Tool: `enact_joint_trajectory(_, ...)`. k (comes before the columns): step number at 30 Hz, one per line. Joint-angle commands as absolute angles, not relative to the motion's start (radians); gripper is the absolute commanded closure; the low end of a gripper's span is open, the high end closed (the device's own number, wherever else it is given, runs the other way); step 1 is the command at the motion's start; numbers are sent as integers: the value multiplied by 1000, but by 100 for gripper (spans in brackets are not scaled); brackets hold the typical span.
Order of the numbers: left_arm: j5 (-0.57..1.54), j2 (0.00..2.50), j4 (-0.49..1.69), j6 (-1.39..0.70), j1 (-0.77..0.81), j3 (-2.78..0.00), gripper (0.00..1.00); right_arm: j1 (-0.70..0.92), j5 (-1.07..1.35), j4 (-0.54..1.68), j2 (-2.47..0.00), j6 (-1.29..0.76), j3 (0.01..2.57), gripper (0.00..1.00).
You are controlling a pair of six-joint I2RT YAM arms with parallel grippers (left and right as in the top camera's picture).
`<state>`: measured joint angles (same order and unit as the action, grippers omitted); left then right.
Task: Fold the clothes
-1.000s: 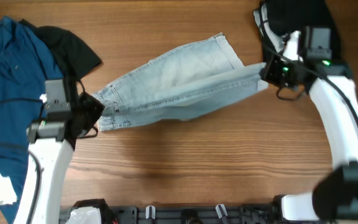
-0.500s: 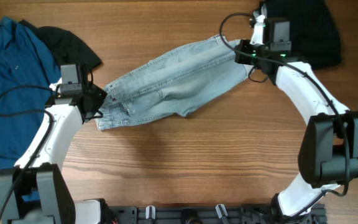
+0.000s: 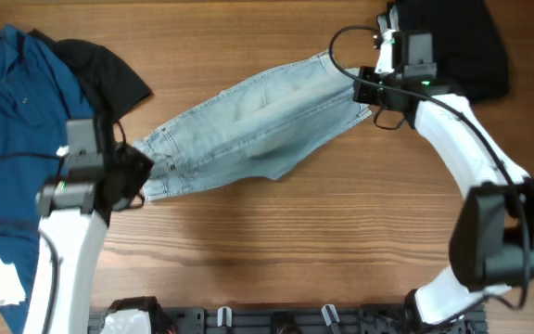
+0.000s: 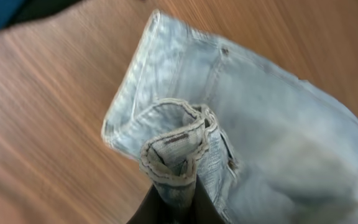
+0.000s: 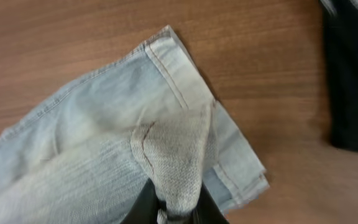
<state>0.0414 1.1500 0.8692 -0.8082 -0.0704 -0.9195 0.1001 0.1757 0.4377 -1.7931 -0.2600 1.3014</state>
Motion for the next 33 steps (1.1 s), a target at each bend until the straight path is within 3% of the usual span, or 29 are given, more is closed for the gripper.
enact_joint_trajectory(1, 129, 1031, 984, -789, -83, -935, 96, 51, 139, 525, -1654, -266, 1325, 96)
enact_joint_trajectory(7, 191, 956, 1234, -793, -83, -935, 96, 12, 195, 684, -1599, -235, 1325, 96)
enact_joint_trajectory(14, 74, 955, 1415, -826, -83, -935, 96, 12, 234, 642, -1607, -209, 1325, 96)
enact_joint_trajectory(26, -101, 965, 1310, -976, -83, -876, 96, 50, 253, 455, -1737, -210, 1325, 96)
enact_joint_trajectory(33, -228, 1004, 1037, -978, -83, -823, 96, 75, 224, 415, -1817, -239, 1325, 96)
